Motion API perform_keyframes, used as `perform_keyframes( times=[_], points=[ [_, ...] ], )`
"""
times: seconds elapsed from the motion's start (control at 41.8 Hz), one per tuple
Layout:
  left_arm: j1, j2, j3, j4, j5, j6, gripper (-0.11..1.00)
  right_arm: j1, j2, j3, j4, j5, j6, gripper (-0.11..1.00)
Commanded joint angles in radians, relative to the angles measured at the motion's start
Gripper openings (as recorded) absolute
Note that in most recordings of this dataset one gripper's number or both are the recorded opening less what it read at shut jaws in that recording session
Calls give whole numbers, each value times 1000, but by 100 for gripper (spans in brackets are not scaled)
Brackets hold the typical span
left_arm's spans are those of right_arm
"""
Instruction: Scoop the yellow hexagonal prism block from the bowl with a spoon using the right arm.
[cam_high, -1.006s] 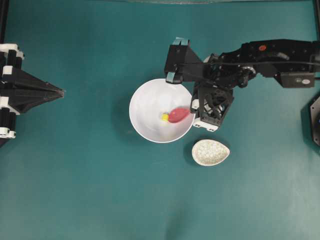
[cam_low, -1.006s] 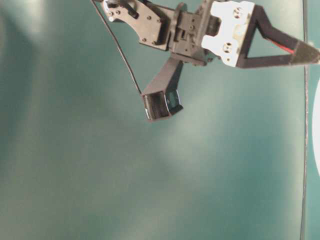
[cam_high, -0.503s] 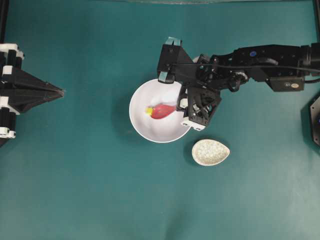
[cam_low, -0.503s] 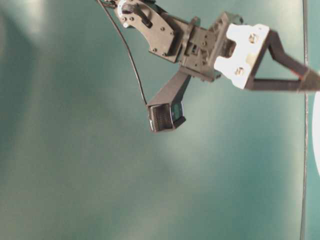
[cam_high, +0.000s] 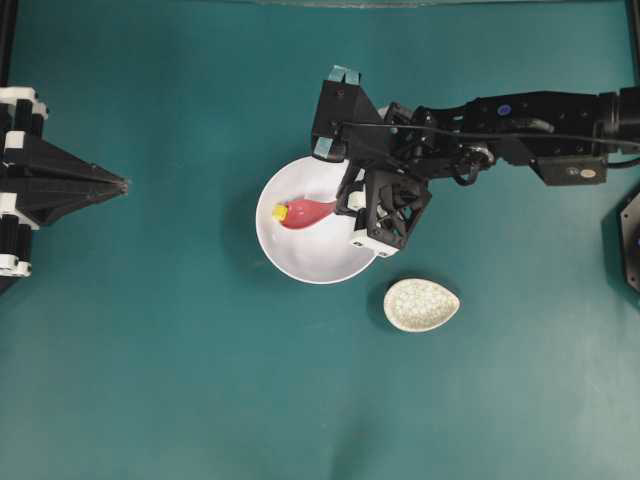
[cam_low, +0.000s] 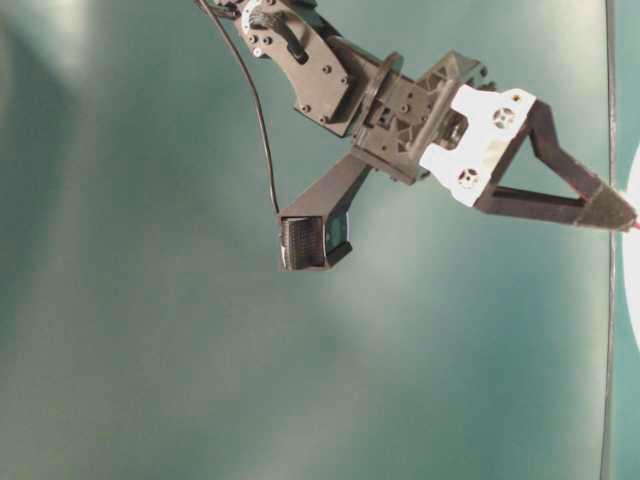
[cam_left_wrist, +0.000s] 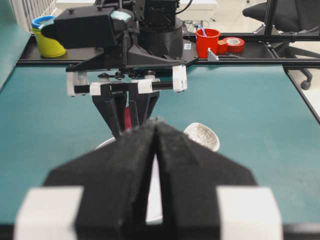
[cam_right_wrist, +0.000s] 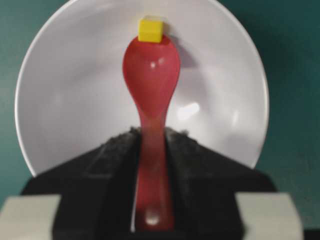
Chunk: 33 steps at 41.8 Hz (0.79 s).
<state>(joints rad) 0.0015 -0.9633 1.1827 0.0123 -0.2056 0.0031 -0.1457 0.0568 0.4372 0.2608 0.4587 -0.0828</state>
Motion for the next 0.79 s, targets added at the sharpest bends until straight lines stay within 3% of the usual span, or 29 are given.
perform_keyframes(
  times=[0.0, 0.287, 0.766],
  points=[
    [2, 5, -18, 2, -9, -2, 1, -3, -25, -18, -2, -9, -2, 23],
    [2, 5, -18, 2, -8, -2, 1, 17, -54, 23, -2, -84, 0, 23],
    [0, 6, -18, 2, -5, -3, 1, 80, -183, 201, 3, -351, 15, 23]
  ],
)
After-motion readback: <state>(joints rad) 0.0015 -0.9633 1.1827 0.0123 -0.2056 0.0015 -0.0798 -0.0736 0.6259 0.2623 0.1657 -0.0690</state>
